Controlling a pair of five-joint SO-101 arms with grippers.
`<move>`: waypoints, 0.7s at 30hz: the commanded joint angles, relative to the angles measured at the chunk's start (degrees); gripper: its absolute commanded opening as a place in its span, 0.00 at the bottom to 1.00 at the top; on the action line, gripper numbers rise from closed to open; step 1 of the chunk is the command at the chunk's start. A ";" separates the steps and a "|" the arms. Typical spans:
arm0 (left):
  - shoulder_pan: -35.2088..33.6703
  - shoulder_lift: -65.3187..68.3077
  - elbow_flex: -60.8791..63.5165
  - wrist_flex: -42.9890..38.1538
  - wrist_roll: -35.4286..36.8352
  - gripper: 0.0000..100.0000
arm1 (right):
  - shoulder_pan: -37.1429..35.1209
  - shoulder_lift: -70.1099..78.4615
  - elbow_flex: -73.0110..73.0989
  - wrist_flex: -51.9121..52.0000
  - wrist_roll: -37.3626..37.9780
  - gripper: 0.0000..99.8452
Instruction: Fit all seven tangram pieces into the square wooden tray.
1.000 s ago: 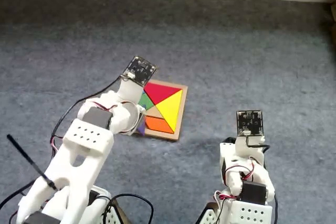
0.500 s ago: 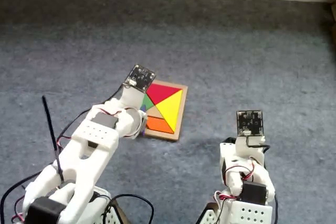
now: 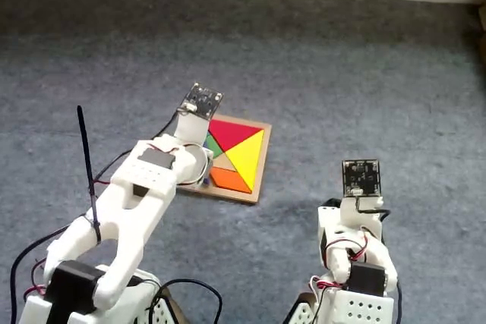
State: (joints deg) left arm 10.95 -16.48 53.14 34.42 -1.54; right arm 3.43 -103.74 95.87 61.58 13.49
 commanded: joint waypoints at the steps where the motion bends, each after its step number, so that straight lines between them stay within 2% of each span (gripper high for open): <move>1: -0.84 -1.54 -1.36 3.25 1.05 0.13 | 0.84 0.04 6.64 -0.48 -0.18 0.01; 9: -0.75 -5.85 -1.19 8.35 1.14 0.13 | 0.84 0.04 6.64 -0.48 -0.18 0.01; 14: -1.98 -9.63 0.31 8.09 4.57 0.13 | 0.84 0.04 6.64 -0.48 -0.18 0.01; 21: -2.42 -10.68 1.36 8.26 4.40 0.13 | 0.84 0.04 6.64 -0.48 -0.18 0.01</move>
State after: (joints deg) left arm 10.07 -25.27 54.81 42.24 2.42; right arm 3.43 -103.74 95.87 61.58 13.49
